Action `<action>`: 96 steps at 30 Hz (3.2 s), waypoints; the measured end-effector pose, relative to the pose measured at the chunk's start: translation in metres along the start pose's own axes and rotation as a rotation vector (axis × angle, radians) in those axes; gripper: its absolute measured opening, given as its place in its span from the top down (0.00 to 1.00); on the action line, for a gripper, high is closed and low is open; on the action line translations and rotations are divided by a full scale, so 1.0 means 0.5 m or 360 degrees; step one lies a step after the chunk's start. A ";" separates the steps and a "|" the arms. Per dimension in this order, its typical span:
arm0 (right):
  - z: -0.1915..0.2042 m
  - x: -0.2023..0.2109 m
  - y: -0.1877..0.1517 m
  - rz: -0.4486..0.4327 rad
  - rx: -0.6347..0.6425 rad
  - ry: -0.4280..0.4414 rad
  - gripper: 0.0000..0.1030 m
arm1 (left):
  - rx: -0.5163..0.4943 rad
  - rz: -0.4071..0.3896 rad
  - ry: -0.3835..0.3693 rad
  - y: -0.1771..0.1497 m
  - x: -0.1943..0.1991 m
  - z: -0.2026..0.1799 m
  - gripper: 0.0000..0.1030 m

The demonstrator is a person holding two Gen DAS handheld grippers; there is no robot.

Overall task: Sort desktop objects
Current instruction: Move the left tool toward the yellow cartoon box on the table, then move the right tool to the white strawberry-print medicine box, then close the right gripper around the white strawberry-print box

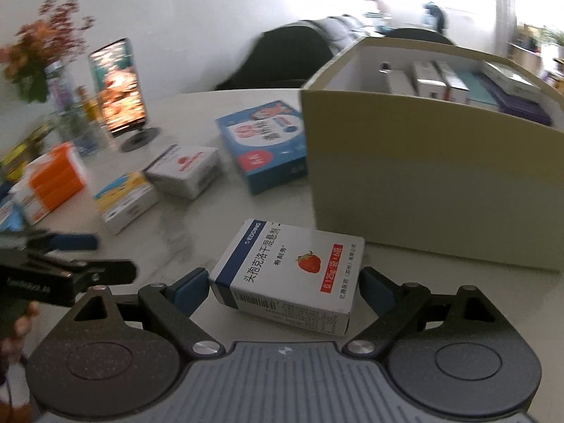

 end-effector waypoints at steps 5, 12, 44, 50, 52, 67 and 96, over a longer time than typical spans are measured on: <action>0.026 0.013 -0.016 0.0055 0.0214 0.0133 0.10 | -0.0073 -0.0030 -0.0168 0.006 0.006 -0.038 0.00; 0.064 0.029 -0.046 0.0132 0.0439 0.0263 0.10 | 0.0024 -0.0091 -0.0421 0.019 0.015 -0.068 0.00; 0.050 0.074 -0.080 0.0140 0.0332 0.0141 0.10 | 0.0123 -0.0025 -0.0971 0.037 -0.024 -0.189 0.00; 0.056 0.099 -0.109 0.0200 0.0260 0.0247 0.18 | 0.0149 -0.0017 -0.0978 0.035 -0.026 -0.185 0.00; 0.069 0.102 -0.117 0.0218 0.0260 0.0303 0.18 | 0.0152 -0.0019 -0.0990 0.035 -0.024 -0.187 0.00; 0.073 0.087 -0.099 0.0182 0.0246 0.0290 0.18 | 0.0179 0.0030 -0.1180 0.008 0.007 -0.225 0.00; 0.038 0.053 -0.088 0.0192 0.0093 0.0100 0.20 | 0.0333 -0.0121 -0.0832 0.032 0.011 -0.142 0.00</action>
Point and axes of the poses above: each gripper's, at about its wrist camera, not at the fingertips, and x roughly against the way its jaws point, z to its left, y to its top, the point moved 10 cm from there along -x, roughly the way its jaws point, and after that the axes turned 8 degrees about -x, right-handed, at the moved point
